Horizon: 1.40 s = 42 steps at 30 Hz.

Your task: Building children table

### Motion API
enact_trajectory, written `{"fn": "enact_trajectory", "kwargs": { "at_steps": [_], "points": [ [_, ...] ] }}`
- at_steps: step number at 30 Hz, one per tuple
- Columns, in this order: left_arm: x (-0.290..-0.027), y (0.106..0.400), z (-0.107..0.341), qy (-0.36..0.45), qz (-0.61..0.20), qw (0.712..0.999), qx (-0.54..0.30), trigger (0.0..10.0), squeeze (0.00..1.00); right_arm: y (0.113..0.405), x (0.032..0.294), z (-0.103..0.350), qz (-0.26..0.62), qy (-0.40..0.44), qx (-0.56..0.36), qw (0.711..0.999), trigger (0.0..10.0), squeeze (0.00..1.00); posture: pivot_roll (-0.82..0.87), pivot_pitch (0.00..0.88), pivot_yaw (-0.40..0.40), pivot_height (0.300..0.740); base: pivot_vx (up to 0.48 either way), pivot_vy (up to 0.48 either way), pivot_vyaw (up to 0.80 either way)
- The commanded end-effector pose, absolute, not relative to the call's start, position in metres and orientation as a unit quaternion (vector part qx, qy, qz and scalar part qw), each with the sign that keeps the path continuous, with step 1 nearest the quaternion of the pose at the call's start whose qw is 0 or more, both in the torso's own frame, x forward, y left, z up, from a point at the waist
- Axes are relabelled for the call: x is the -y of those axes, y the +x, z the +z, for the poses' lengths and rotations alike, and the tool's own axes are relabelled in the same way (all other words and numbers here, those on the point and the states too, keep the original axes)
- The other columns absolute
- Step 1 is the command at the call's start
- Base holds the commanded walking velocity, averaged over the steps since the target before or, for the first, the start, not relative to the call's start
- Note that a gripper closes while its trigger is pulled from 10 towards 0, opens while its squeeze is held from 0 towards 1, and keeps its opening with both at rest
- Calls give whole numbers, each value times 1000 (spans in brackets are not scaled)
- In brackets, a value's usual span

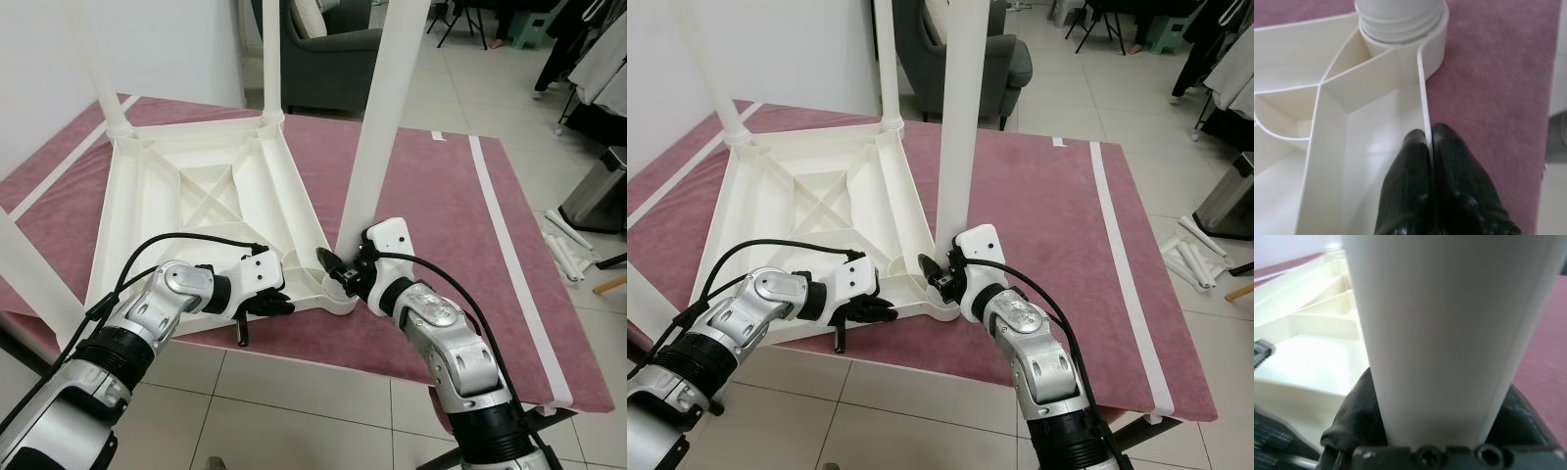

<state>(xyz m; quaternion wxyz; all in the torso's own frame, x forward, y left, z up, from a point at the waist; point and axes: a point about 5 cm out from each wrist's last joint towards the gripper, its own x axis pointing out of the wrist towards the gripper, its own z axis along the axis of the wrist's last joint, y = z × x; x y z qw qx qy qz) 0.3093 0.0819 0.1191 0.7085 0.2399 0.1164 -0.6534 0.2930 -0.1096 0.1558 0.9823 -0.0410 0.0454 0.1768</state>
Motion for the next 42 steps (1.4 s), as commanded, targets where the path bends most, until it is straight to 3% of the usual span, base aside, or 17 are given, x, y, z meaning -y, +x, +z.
{"fn": "enact_trajectory", "kwargs": {
  "at_steps": [1,3,5,13,14,15,16,17,20,21,25,26,29,35,40,41,42],
  "points": [
    [-45,296,144,235,-738,632,-38,0,0,300,133,130,34,-57,-122,990,0,0,43,18,30,740,0,0,0],
    [-34,297,148,233,-744,626,-29,0,0,298,134,127,-84,-34,-133,987,0,0,37,16,35,740,0,0,0],
    [-31,297,148,232,-745,624,-28,0,0,296,131,127,-109,-33,-133,985,0,0,35,15,37,740,0,0,0],
    [-29,296,144,229,-747,624,-33,0,0,295,117,126,-80,-15,-127,989,471,0,34,12,33,740,0,0,0],
    [-30,296,143,229,-747,624,-35,0,0,296,113,129,-56,-14,-116,992,10000,0,33,11,31,740,0,0,0],
    [-30,296,143,229,-747,624,-35,0,0,296,113,129,-56,-14,-116,992,10000,0,33,11,31,740,0,0,0],
    [-32,296,142,228,-747,624,-37,0,0,297,111,134,-36,-23,-99,994,10000,1000,34,9,29,740,0,0,0],
    [-34,296,140,229,-747,623,-40,0,0,298,109,140,11,-26,-79,996,10000,1000,33,7,29,740,0,0,0],
    [-35,295,140,230,-747,623,-41,0,0,298,106,145,40,-29,-67,997,10000,1000,33,7,29,740,0,0,0],
    [-38,294,138,233,-748,620,-44,0,0,297,104,153,94,-35,-48,994,10000,0,31,5,30,740,0,0,0],
    [-42,292,136,237,-752,613,-48,0,0,295,103,162,159,-46,-32,986,10000,0,29,4,32,740,0,0,0],
    [-52,285,132,250,-764,592,-56,0,0,292,111,170,243,-87,-14,966,10000,0,31,5,35,740,0,0,0],
    [-56,282,131,255,-769,584,-60,0,0,291,114,172,273,-103,-10,957,10000,0,31,6,36,740,0,0,0],
    [-81,261,122,283,-794,532,-82,0,0,286,125,173,409,-141,-26,901,10000,0,49,13,30,740,0,0,0],
    [-87,256,123,280,-798,527,-84,0,0,282,124,170,463,-128,-44,876,10000,0,61,15,24,740,0,0,0],
    [-87,255,124,278,-798,528,-83,0,0,281,121,168,481,-114,-50,868,9490,0,64,17,22,740,0,0,0],
    [-87,254,125,276,-798,530,-82,0,0,281,119,166,494,-106,-55,861,0,0,67,16,19,740,0,0,0]
  ]
}}
